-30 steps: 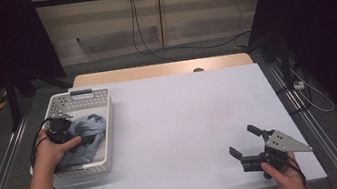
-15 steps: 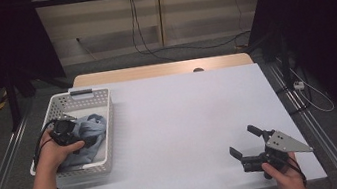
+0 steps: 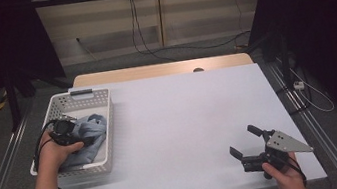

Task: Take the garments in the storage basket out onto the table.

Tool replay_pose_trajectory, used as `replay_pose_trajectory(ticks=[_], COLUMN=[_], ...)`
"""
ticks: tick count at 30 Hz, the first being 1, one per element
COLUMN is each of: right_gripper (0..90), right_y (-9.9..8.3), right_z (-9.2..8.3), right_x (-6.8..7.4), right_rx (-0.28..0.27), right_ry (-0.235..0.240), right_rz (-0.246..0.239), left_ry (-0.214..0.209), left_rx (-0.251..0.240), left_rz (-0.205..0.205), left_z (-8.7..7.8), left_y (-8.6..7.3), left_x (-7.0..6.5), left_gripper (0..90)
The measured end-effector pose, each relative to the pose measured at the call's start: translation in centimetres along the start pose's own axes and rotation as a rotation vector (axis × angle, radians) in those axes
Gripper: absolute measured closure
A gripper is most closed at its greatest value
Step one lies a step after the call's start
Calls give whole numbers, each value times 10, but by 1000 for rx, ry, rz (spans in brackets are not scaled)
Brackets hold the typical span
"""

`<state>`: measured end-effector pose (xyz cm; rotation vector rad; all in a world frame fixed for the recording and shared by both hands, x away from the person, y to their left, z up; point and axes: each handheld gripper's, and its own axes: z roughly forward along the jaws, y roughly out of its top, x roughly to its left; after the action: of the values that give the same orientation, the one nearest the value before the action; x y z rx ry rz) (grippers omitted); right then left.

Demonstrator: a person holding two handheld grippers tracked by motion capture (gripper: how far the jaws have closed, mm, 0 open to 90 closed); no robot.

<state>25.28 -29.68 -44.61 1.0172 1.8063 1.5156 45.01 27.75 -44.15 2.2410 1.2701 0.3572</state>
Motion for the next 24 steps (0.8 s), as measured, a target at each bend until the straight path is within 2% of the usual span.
replay_pose_trajectory(ticks=[3, 5, 12, 18, 24], right_gripper=[22, 22, 22, 22, 22], right_y=[0, 0, 0, 0, 0], right_z=[0, 0, 0, 0, -1], right_x=[0, 0, 0, -1, -1], right_rx=[-1, 1, -3, -3, -4], right_ry=[0, 1, 2, 2, 1], right_rz=[0, -1, 4, 4, 5], left_ry=[4, 11, 27, 18, 23], left_rx=[-8, -6, 36, 38, 56], left_rz=[-12, -19, -34, -68, -78], left_z=[-2, -3, -5, -7, -8], left_y=[-1, -1, 4, 5, 8], left_x=[2, 3, 4, 5, 4], left_gripper=[314, 406, 507, 594, 641])
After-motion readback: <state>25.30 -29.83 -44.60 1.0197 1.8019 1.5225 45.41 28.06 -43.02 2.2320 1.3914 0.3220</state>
